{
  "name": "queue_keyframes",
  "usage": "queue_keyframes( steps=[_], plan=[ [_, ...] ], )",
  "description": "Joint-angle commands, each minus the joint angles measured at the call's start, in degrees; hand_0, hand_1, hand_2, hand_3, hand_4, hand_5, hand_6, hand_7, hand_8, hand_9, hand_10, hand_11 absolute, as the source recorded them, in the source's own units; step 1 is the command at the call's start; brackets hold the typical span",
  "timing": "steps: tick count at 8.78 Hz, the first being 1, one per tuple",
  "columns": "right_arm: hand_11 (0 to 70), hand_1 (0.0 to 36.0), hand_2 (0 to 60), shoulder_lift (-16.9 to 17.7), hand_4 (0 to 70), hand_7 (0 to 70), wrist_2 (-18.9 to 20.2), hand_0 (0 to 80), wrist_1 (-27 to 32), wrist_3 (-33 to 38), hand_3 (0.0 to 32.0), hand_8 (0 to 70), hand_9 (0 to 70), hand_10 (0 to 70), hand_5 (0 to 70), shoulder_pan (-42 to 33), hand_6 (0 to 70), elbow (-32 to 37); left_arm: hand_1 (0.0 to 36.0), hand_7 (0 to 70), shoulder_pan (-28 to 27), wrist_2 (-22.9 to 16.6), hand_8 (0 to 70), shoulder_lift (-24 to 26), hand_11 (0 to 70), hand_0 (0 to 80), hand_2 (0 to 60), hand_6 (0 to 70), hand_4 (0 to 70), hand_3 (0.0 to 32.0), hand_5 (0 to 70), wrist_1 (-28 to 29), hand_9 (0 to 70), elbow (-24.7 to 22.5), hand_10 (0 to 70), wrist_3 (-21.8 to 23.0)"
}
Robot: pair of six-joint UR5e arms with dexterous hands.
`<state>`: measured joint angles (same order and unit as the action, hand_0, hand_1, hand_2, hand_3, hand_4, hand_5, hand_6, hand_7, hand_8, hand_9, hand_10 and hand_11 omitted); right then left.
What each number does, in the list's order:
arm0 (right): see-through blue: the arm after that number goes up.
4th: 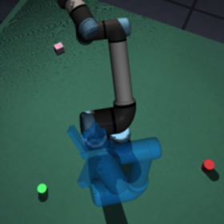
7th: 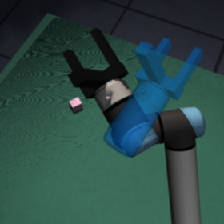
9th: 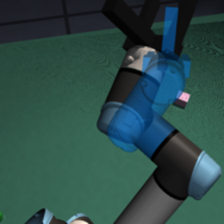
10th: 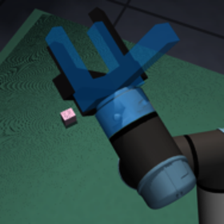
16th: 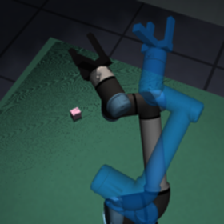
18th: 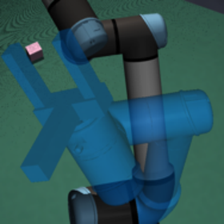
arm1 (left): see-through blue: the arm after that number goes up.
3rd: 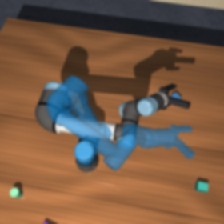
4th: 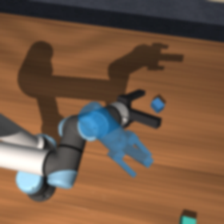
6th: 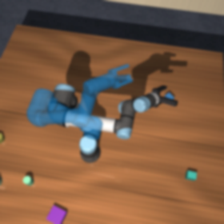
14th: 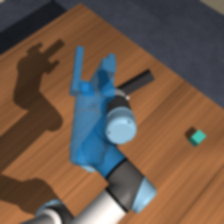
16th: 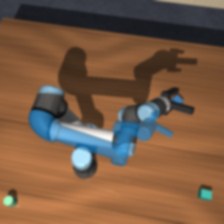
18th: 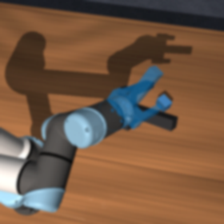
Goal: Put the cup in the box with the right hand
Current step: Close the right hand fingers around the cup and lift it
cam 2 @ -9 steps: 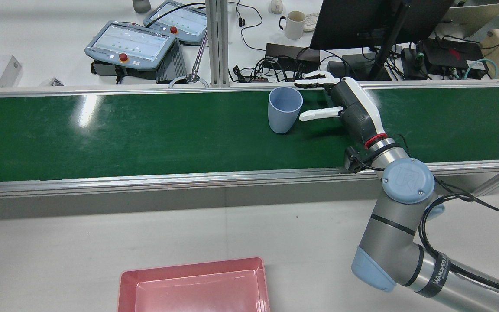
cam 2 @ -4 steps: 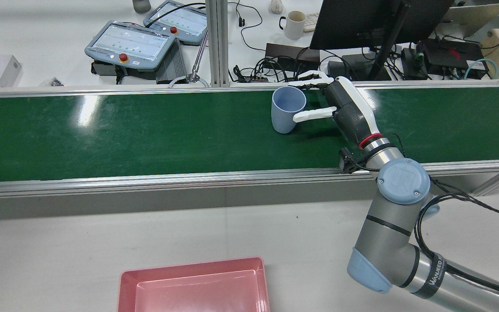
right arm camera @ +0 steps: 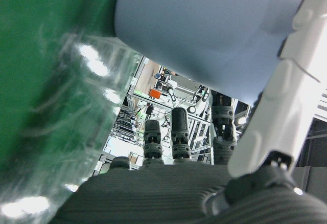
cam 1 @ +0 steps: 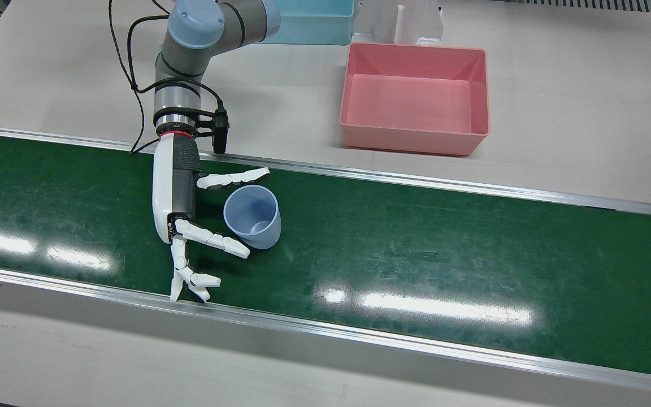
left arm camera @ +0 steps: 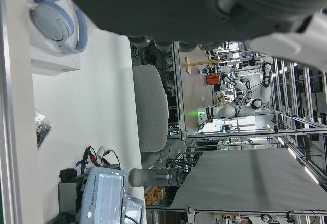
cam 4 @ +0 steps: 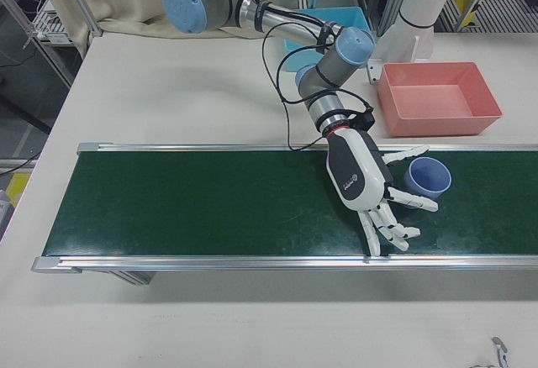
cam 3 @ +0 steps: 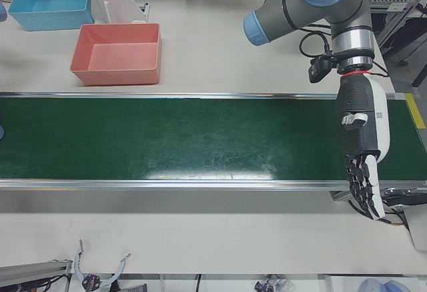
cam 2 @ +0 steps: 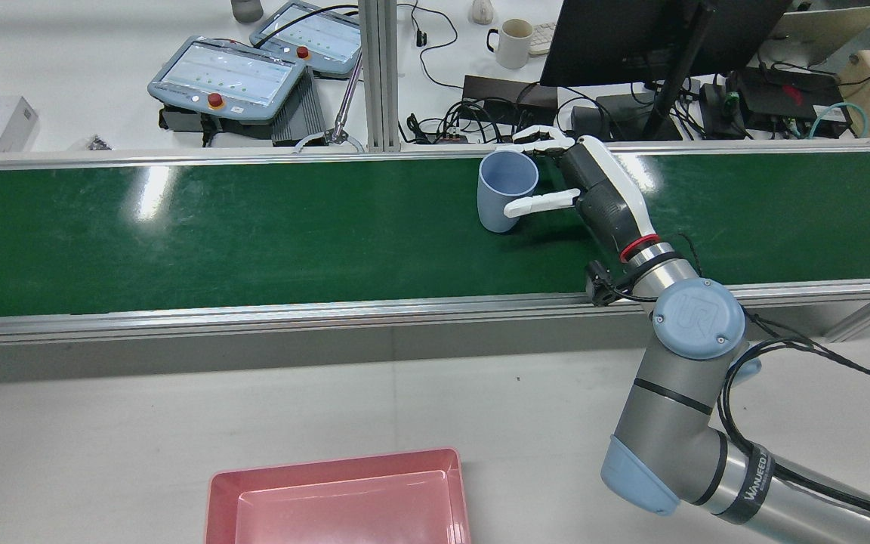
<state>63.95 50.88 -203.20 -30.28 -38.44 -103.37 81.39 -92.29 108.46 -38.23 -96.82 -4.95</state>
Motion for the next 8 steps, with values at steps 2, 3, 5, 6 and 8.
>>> queue_keyframes(
  steps=[2, 3, 5, 6, 8],
  plan=[
    [0.0, 11.9, 0.0, 0.0, 38.1, 42.8, 0.0, 50.6, 0.0, -0.8, 7.2, 10.4, 19.8, 0.0, 2.9, 0.0, 6.9, 0.2, 0.0, 0.0, 0.0, 0.0, 0.0, 0.0, 0.0, 0.0, 0.0, 0.0, 0.0, 0.0, 0.0, 0.0, 0.0, 0.0, 0.0, 0.0],
    [0.0, 11.8, 0.0, 0.0, 38.3, 42.7, 0.0, 50.7, 0.0, -0.8, 7.2, 10.5, 19.9, 0.0, 2.9, 0.0, 6.9, 0.2, 0.0, 0.0, 0.0, 0.0, 0.0, 0.0, 0.0, 0.0, 0.0, 0.0, 0.0, 0.0, 0.0, 0.0, 0.0, 0.1, 0.0, 0.0],
    [0.0, 12.1, 0.0, 0.0, 37.7, 42.8, 0.0, 50.8, 0.0, -0.9, 7.6, 10.7, 20.1, 0.0, 3.0, 0.0, 6.9, 0.2, 0.0, 0.0, 0.0, 0.0, 0.0, 0.0, 0.0, 0.0, 0.0, 0.0, 0.0, 0.0, 0.0, 0.0, 0.0, 0.0, 0.0, 0.0],
    [0.0, 12.4, 0.0, 0.0, 37.7, 43.1, 0.0, 51.0, 0.0, -0.9, 7.6, 10.8, 20.3, 0.0, 3.1, 0.0, 6.9, 0.2, 0.0, 0.0, 0.0, 0.0, 0.0, 0.0, 0.0, 0.0, 0.0, 0.0, 0.0, 0.0, 0.0, 0.0, 0.0, 0.0, 0.0, 0.0],
    [0.2, 14.9, 0.1, 0.0, 39.3, 47.0, -0.1, 52.3, 0.0, -0.9, 5.2, 12.4, 22.9, 0.0, 3.9, -0.1, 8.2, -0.2, 0.0, 0.0, 0.0, 0.0, 0.0, 0.0, 0.0, 0.0, 0.0, 0.0, 0.0, 0.0, 0.0, 0.0, 0.0, 0.0, 0.0, 0.0]
  ],
)
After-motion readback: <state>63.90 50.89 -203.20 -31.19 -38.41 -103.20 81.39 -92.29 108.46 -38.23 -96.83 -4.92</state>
